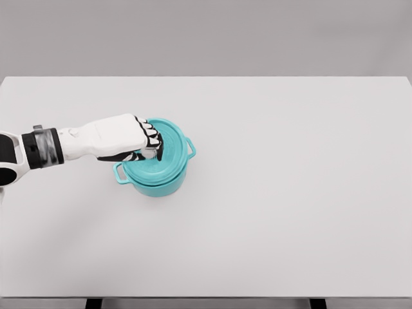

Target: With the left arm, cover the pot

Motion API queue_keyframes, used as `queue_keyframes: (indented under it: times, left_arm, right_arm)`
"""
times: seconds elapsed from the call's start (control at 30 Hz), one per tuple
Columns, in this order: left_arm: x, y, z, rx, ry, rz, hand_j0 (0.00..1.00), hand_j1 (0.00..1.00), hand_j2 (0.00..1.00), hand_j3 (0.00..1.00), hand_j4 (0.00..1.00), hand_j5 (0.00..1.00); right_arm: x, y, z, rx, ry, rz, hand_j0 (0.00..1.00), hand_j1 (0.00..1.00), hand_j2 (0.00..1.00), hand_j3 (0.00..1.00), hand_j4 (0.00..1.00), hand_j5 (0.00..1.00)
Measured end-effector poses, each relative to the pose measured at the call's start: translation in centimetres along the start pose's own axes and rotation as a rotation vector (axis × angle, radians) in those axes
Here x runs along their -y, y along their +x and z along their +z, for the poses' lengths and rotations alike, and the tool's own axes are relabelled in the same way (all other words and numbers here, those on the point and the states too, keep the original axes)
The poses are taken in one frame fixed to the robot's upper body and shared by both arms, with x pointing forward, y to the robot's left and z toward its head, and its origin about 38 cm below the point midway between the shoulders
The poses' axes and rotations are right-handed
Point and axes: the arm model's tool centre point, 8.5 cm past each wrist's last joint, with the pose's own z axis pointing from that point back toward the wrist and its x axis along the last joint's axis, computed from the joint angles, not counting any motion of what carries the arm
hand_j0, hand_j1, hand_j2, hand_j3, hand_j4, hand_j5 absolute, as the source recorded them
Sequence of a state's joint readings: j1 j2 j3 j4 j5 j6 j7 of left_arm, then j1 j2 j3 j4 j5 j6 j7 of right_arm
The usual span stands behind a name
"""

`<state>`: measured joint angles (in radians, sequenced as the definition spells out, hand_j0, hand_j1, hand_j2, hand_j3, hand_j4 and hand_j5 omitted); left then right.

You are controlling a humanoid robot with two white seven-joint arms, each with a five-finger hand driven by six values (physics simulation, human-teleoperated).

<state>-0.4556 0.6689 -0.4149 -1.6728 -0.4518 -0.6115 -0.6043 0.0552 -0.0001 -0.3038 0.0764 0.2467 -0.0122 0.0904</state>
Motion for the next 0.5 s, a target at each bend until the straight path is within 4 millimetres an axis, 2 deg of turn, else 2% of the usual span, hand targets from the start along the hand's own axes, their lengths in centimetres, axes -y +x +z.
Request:
queue_keyframes:
  times: [0.23,0.5]
  left_arm:
    - [0.46,-0.01,0.13,-0.003,-0.006,0.012,0.5,0.5,0.5,0.5,0.5,0.5]
    - [0.51,-0.01,0.21,-0.003,-0.008,0.012,0.57,0.57,0.57,0.57,0.57,0.57]
  right_arm:
    - [0.0,0.0,0.0,0.0,0.0,0.0,1.0,1.0,1.0,1.0,1.0,1.0]
    - [0.0,0.01,0.0,0.0,0.0,0.0,1.0,1.0,1.0,1.0,1.0,1.0]
